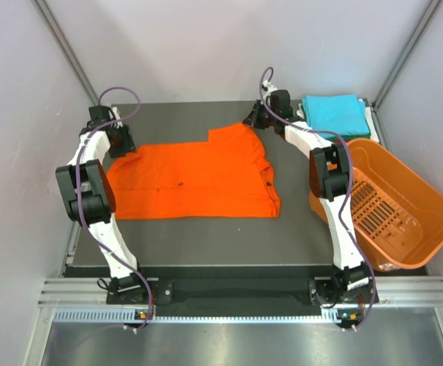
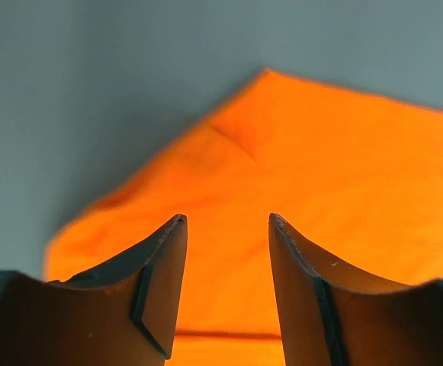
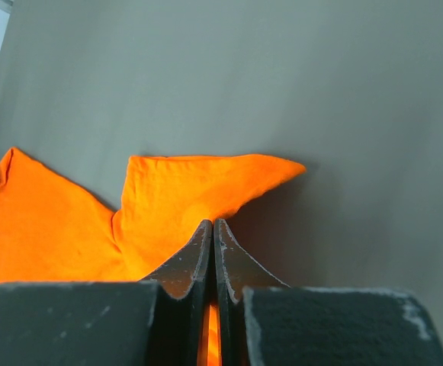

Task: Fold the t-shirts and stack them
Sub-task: Fold the tshirt

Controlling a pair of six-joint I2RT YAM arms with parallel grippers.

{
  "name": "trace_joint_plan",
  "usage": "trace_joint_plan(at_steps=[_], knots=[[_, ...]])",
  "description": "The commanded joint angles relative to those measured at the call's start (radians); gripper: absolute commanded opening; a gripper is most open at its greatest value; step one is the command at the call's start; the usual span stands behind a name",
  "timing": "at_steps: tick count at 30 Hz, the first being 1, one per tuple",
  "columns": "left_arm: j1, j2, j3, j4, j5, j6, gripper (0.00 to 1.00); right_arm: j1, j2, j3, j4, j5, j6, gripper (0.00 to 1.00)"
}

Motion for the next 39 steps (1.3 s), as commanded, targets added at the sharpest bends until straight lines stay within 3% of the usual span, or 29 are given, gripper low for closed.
trace_joint_plan(at_steps=[1, 6, 11, 16, 32, 39], knots=[[0.007, 0.023, 0.106, 0.05, -0.127, 0.045, 0.52, -0.004, -0.081, 0.002, 0.044, -0.013, -0.004, 0.0], [0.031, 0.187, 0.278, -0.035, -0.025, 0.067, 0.53, -0.004, -0.077, 0.004, 0.042, -0.024, 0.003, 0.0], [0.034, 0.24, 0.304, -0.072, 0.107, 0.1, 0.55, -0.005, -0.072, 0.011, 0.042, -0.016, -0.01, 0.0], [0.033, 0.258, 0.293, -0.091, 0.143, 0.131, 0.56, -0.004, -0.064, 0.023, 0.042, -0.016, -0.008, 0.0], [0.005, 0.062, 0.097, -0.114, 0.095, 0.15, 0.53, -0.005, -0.057, 0.027, 0.042, -0.019, 0.022, 0.0], [-0.004, 0.06, 0.099, -0.109, 0.106, 0.159, 0.52, -0.005, -0.057, 0.027, 0.042, -0.022, 0.03, 0.0]])
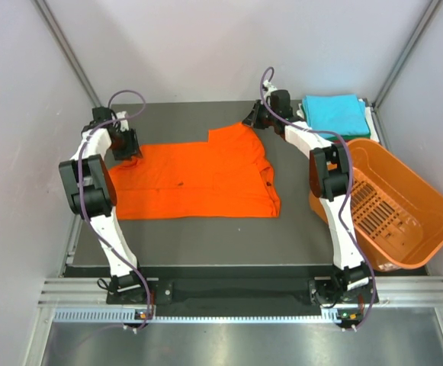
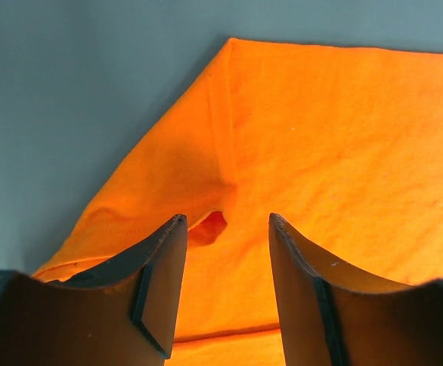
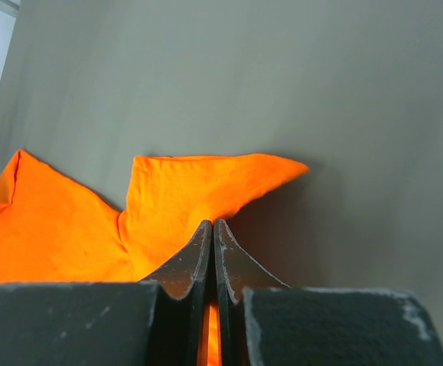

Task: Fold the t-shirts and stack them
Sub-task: Fold the tshirt

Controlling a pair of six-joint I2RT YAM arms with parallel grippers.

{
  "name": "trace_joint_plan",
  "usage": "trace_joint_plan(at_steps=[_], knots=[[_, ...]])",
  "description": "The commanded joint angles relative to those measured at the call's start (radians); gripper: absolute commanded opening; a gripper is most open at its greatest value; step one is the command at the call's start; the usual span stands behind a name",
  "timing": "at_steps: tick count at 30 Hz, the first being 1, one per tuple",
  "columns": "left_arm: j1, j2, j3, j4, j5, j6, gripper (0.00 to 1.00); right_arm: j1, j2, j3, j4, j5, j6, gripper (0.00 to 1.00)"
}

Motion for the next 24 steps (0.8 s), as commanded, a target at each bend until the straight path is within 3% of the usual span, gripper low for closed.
trace_joint_plan(at_steps=[1, 10, 24], knots=[[-0.014, -0.038, 0.001, 0.004, -0.003, 0.036, 0.5, -0.005, -0.058, 0.027, 0.044, -0.016, 0.006, 0.0], [-0.135, -0.03, -0.001, 0.038, -0.223, 0.183, 0.48, -0.005, -0.052, 0.037, 0.043, -0.018, 0.006, 0.0], [-0.17, 0.045, 0.039, 0.023, -0.395, 0.317, 0.49, -0.004, -0.032, 0.059, 0.018, -0.022, 0.012, 0.0]])
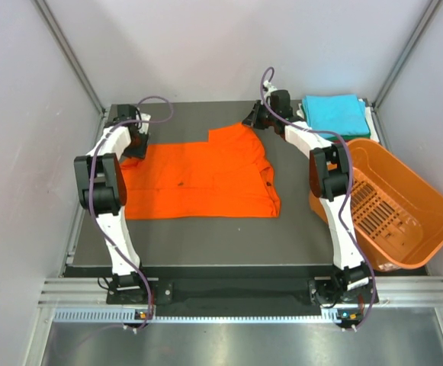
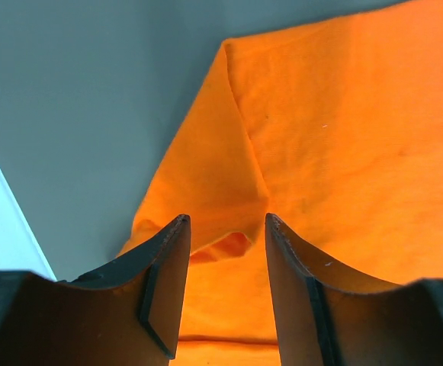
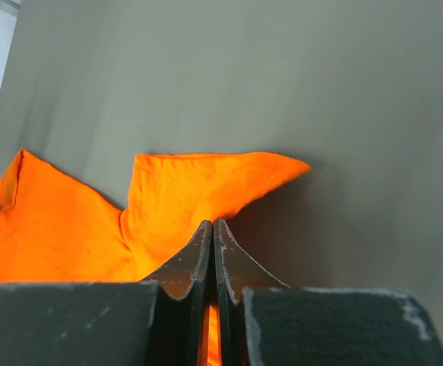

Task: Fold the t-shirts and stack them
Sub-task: Fold the tshirt

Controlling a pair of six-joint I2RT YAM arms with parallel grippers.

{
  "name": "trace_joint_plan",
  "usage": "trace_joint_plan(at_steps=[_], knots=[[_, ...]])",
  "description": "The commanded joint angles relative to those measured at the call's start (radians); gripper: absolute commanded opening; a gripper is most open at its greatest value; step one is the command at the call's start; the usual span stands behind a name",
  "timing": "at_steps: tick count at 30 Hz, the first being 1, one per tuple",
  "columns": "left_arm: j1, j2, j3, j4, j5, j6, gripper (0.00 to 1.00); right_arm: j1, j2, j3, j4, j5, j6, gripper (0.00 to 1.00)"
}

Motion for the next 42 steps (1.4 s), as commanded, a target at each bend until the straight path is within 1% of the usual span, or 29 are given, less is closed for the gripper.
trace_joint_plan(at_steps=[1, 4, 8, 9, 11, 12, 14, 15, 17, 18, 21, 25, 30, 32, 36, 39, 42], knots=[[-0.023, 0.033, 0.034, 0.015, -0.045, 0.051, 0.5, -0.005, -0.032, 0.059, 0.029, -0.019, 0.007, 0.0], [-0.029, 0.044, 0.027, 0.018, -0.052, 0.055, 0.49, -0.005, -0.026, 0.06, 0.029, -0.019, 0.005, 0.0], [-0.029, 0.044, 0.027, 0.027, -0.083, 0.057, 0.4, -0.005, -0.022, 0.06, 0.029, -0.019, 0.001, 0.0], [-0.029, 0.036, 0.027, 0.035, -0.092, 0.054, 0.28, -0.007, -0.021, 0.06, 0.028, -0.019, 0.001, 0.0], [-0.029, 0.025, 0.017, 0.075, -0.132, 0.046, 0.12, -0.005, -0.023, 0.061, 0.028, -0.019, -0.005, 0.0], [-0.031, 0.013, 0.015, 0.093, -0.149, 0.031, 0.0, -0.007, -0.025, 0.061, 0.029, -0.022, -0.011, 0.0], [-0.029, 0.007, 0.009, 0.143, -0.193, 0.019, 0.0, -0.007, -0.037, 0.055, 0.032, -0.026, -0.039, 0.0], [-0.028, 0.004, 0.009, 0.157, -0.245, 0.003, 0.0, -0.005, -0.043, 0.05, 0.035, -0.028, -0.05, 0.0], [-0.026, 0.01, 0.024, 0.174, -0.296, -0.012, 0.0, -0.007, -0.074, 0.012, 0.041, -0.025, -0.084, 0.0], [-0.022, 0.016, 0.029, 0.174, -0.321, -0.024, 0.0, -0.005, -0.089, -0.029, 0.081, -0.022, -0.094, 0.0], [-0.008, 0.017, 0.037, 0.184, -0.356, -0.05, 0.0, -0.007, -0.153, -0.115, 0.13, 0.009, -0.139, 0.0], [0.014, 0.007, 0.023, 0.216, -0.457, -0.075, 0.0, -0.008, -0.242, -0.215, 0.19, 0.052, -0.179, 0.0], [0.023, 0.004, 0.014, 0.274, -0.488, -0.063, 0.0, -0.01, -0.33, -0.373, 0.336, 0.066, -0.18, 0.0], [0.024, 0.013, 0.026, 0.294, -0.535, -0.066, 0.0, -0.01, -0.357, -0.399, 0.351, 0.083, -0.183, 0.0], [0.032, 0.036, 0.043, 0.338, -0.551, -0.086, 0.03, -0.008, -0.39, -0.459, 0.409, 0.077, -0.202, 0.0], [0.035, 0.047, 0.05, 0.363, -0.571, -0.093, 0.03, -0.008, -0.413, -0.503, 0.46, 0.066, -0.214, 0.0], [0.037, 0.044, 0.038, 0.372, -0.574, -0.103, 0.02, -0.008, -0.445, -0.554, 0.474, 0.069, -0.229, 0.0]])
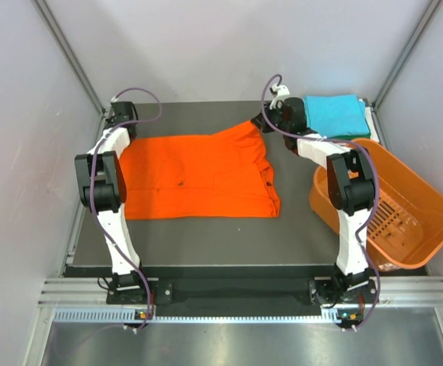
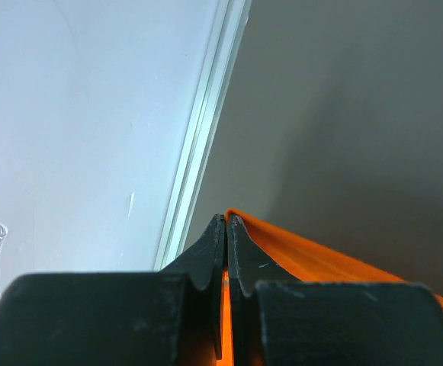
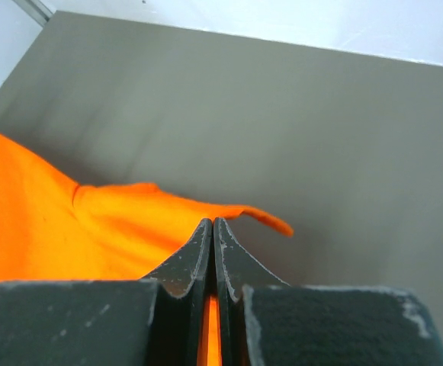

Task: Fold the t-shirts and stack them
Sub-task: Fold the tshirt

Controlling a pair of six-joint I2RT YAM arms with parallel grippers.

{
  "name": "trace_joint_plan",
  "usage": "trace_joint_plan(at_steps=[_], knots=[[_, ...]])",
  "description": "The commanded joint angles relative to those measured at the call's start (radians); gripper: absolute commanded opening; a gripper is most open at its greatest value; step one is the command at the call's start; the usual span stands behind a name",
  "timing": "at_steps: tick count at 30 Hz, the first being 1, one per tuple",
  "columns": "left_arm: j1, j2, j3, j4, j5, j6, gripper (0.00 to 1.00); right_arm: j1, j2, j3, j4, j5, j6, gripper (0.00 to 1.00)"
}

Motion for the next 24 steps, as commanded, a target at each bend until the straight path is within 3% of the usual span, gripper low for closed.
trace_joint_plan(at_steps=[1, 15, 24], knots=[[0.009, -0.012, 0.015, 0.069, -0.053, -0.025, 0.03, -0.007, -0.101, -0.048, 0.107, 0.008, -0.046, 0.0], [0.014, -0.118, -0.197, 0.206, -0.133, -0.03, 0.09, 0.001, -0.266, -0.277, 0.166, -0.044, -0.051, 0.0], [0.014, -0.159, -0.235, 0.198, -0.19, -0.064, 0.14, 0.038, -0.342, -0.418, 0.201, -0.058, -0.042, 0.0]])
